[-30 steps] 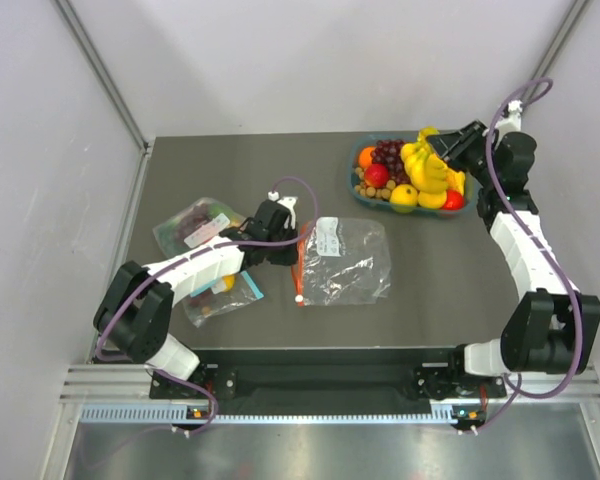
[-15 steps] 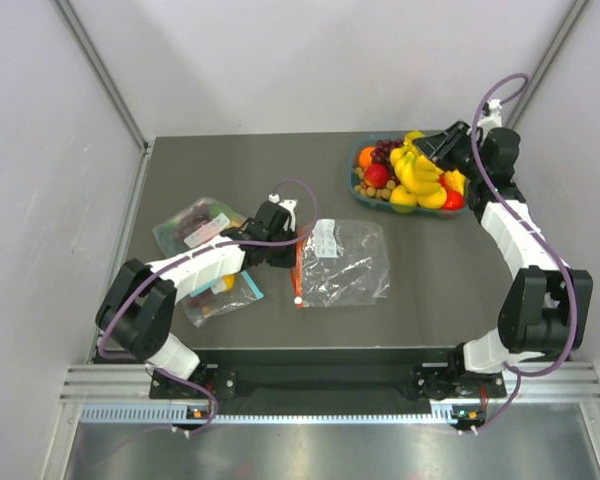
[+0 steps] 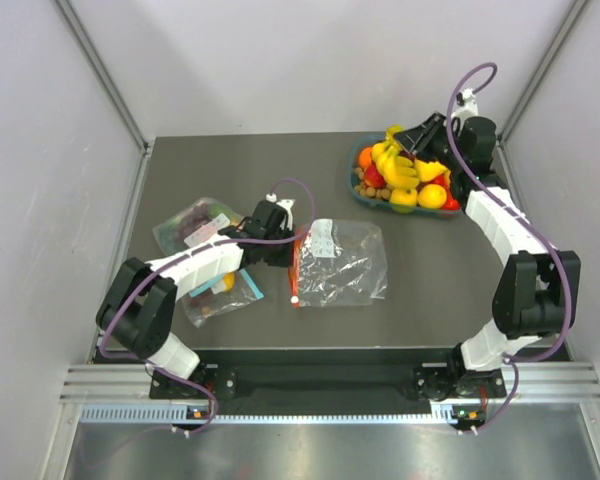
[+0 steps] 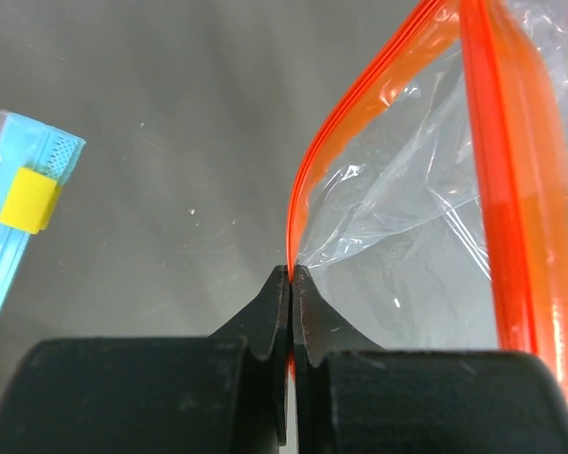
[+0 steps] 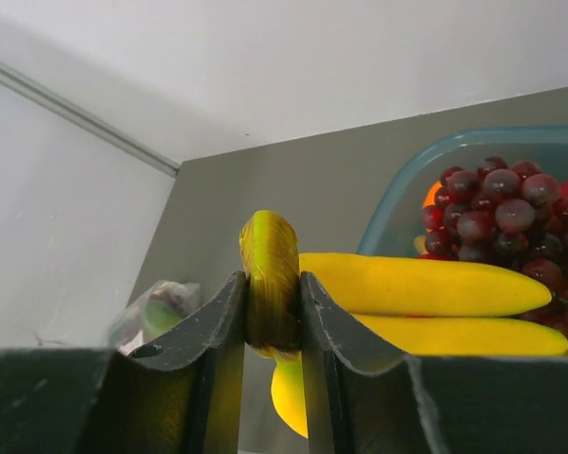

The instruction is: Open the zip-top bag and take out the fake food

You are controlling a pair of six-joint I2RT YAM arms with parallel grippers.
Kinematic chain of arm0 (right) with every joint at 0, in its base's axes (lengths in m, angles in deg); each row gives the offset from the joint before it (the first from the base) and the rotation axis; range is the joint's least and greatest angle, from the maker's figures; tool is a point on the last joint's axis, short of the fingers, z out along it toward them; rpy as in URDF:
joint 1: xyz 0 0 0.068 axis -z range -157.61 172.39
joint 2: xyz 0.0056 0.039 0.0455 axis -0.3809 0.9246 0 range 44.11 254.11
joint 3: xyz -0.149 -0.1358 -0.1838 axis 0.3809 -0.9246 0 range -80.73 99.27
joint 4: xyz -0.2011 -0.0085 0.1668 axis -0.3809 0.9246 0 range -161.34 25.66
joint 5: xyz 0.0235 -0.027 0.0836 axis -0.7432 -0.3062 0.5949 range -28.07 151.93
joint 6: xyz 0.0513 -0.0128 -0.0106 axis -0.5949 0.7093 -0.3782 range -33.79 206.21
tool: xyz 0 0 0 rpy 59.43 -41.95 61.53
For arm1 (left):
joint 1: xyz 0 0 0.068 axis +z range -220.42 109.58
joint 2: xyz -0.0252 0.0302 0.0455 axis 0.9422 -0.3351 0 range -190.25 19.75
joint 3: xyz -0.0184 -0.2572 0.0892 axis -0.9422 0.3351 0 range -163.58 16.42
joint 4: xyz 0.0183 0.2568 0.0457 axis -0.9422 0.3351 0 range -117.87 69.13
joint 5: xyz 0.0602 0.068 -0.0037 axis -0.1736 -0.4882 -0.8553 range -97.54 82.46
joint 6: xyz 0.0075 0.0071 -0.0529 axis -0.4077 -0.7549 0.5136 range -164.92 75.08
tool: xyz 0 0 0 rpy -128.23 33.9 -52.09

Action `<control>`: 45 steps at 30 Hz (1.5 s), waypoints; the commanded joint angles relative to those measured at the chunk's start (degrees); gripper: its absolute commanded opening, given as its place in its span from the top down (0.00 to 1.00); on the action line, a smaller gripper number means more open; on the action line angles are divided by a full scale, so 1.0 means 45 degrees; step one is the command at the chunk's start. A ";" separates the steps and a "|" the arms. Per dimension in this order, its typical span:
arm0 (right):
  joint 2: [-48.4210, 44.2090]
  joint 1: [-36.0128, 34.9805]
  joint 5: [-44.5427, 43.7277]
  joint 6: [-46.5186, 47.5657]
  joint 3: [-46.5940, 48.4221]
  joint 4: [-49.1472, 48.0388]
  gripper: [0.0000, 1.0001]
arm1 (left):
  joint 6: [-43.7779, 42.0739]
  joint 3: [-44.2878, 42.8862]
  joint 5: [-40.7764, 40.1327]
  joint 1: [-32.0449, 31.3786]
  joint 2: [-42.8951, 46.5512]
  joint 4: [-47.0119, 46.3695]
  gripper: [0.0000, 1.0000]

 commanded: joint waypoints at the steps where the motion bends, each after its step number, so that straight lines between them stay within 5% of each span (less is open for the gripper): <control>1: 0.0226 -0.0300 -0.0796 0.1016 0.0824 0.0153 1.00 | -0.0246 -0.0179 0.0225 0.0133 -0.0204 -0.0178 1.00; 11: -0.0028 -0.0554 -0.1950 0.2268 0.0298 0.0487 1.00 | -0.0324 -0.0335 0.0381 0.0192 -0.0439 -0.0256 1.00; 28: 0.1027 -0.2175 -0.2769 0.3362 -0.1204 -0.2657 0.99 | -0.0324 0.0133 0.0264 0.0329 0.0029 -0.0081 1.00; 45: -0.0144 -0.2312 -0.4058 0.3714 -0.3547 -0.3146 0.86 | -0.0403 0.0388 0.0440 0.0583 0.0069 -0.0178 1.00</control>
